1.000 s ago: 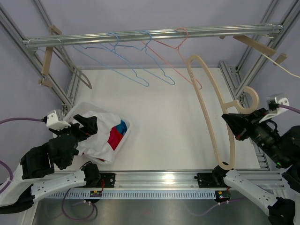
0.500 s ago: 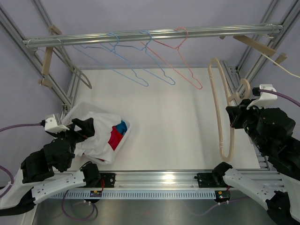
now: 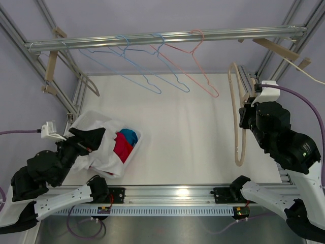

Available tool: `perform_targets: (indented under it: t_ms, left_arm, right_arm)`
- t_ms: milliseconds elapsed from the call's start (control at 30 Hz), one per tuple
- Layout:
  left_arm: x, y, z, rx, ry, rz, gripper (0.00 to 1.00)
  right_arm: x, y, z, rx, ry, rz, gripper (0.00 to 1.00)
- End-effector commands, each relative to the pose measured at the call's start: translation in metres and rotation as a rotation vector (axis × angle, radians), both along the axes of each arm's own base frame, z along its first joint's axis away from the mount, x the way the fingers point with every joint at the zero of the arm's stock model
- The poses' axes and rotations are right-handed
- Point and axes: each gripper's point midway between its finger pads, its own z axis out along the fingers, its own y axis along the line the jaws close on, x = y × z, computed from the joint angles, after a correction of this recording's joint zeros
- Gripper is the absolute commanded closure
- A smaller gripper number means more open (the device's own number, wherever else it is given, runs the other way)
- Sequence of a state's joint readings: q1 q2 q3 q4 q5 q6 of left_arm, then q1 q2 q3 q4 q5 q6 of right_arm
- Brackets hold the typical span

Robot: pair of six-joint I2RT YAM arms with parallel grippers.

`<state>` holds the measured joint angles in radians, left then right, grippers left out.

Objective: Remove the t-shirt from the hanger

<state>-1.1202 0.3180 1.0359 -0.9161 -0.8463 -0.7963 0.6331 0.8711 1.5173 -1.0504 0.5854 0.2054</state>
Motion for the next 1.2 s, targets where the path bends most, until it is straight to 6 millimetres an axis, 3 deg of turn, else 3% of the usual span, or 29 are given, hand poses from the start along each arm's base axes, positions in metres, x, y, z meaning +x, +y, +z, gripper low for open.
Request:
perform_targets:
  t_ms: [0, 100, 167, 267, 400, 467, 500, 533, 733, 833, 900, 1067, 1133, 1167]
  left_arm:
    - [-0.016, 0.01, 0.048, -0.292, -0.055, -0.058, 0.01]
    - [-0.016, 0.022, 0.027, -0.331, 0.003, -0.036, 0.01]
    - [-0.016, 0.018, 0.002, -0.373, 0.073, -0.063, 0.01]
    - [-0.013, 0.009, -0.015, -0.486, 0.126, -0.086, 0.01]
    - [-0.006, 0.012, -0.002, -0.481, 0.098, -0.108, 0.01]
    - [0.0, 0.002, 0.005, -0.319, 0.048, -0.067, 0.01]
    - [0.001, 0.003, 0.018, -0.288, 0.031, -0.057, 0.01]
    - [0.002, -0.013, 0.021, -0.161, 0.009, -0.053, 0.01]
    - [0.007, -0.046, 0.041, 0.064, -0.053, -0.004, 0.01]
    - [0.008, -0.053, 0.045, 0.116, -0.069, 0.014, 0.01]
    - [0.008, -0.055, 0.044, 0.132, -0.074, 0.015, 0.01]
    - [0.008, -0.064, 0.039, 0.228, -0.092, -0.003, 0.01]
    - [0.007, -0.072, 0.037, 0.31, -0.111, -0.019, 0.01]
    - [0.006, -0.076, 0.037, 0.323, -0.117, -0.026, 0.01]
  right_arm:
    - [0.004, 0.0, 0.018, 0.022, -0.069, -0.01, 1.0]
    - [0.001, 0.0, 0.022, 0.037, -0.087, 0.004, 1.0]
    - [0.001, 0.004, 0.023, 0.05, -0.09, 0.027, 1.0]
    - [0.001, 0.007, 0.02, 0.047, -0.078, 0.037, 1.0]
    - [0.0, 0.005, 0.025, 0.048, -0.091, 0.037, 1.0]
    - [0.003, 0.006, 0.029, 0.025, -0.091, 0.043, 1.0]
    - [0.004, 0.006, 0.035, 0.018, -0.099, 0.043, 1.0]
    - [0.005, 0.005, 0.038, 0.007, -0.103, 0.037, 1.0]
    - [0.024, 0.032, 0.044, -0.078, -0.088, 0.165, 1.0]
    - [0.042, 0.048, 0.039, -0.122, -0.058, 0.224, 1.0]
    - [0.061, 0.044, 0.038, -0.132, -0.041, 0.208, 1.0]
    - [0.1, 0.046, 0.052, -0.099, -0.072, 0.216, 1.0]
    - [0.109, 0.045, 0.066, -0.086, -0.11, 0.207, 1.0]
    - [0.118, 0.048, 0.063, -0.097, -0.094, 0.21, 1.0]
